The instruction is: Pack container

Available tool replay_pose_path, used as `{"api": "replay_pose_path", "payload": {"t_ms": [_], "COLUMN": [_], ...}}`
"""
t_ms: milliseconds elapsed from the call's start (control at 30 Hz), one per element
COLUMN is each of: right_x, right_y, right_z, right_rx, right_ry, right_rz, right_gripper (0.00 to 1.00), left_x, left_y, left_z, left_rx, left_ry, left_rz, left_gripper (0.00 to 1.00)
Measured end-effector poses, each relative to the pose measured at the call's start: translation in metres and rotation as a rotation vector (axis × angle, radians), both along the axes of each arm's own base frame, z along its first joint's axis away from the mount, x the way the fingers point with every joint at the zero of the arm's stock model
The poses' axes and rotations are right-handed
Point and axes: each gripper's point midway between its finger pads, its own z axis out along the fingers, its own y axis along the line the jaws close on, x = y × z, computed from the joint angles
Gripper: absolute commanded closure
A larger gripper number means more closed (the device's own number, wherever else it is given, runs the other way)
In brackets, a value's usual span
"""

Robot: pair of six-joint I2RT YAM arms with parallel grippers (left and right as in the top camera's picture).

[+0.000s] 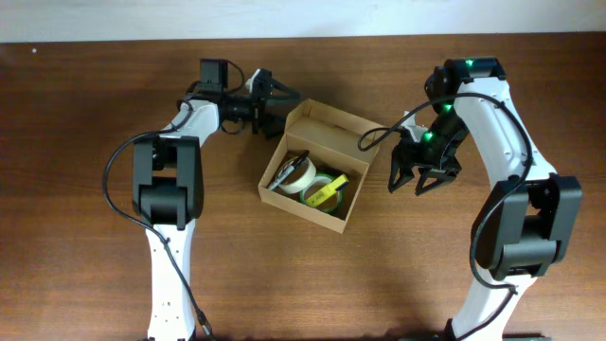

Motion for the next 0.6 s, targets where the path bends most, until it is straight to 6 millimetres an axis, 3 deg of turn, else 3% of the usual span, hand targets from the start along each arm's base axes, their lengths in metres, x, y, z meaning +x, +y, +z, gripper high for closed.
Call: {"api": "replay_pose_path", "payload": {"t_ms": [600], "right_x": [0.0011], "right_y": [0.0001], "right_z": [-0.0004], "right_rx": [0.0], "right_ry": [-0.005], "right_rz": [0.0], "right_gripper": [0.39], "left_x": [-0.0048], "left_y": [-0.0046], "left_z": [0.005], "left_rx": [-0.042], "left_ry": [-0.018], "left_rz": [-0.037], "left_gripper": [0.07]}}
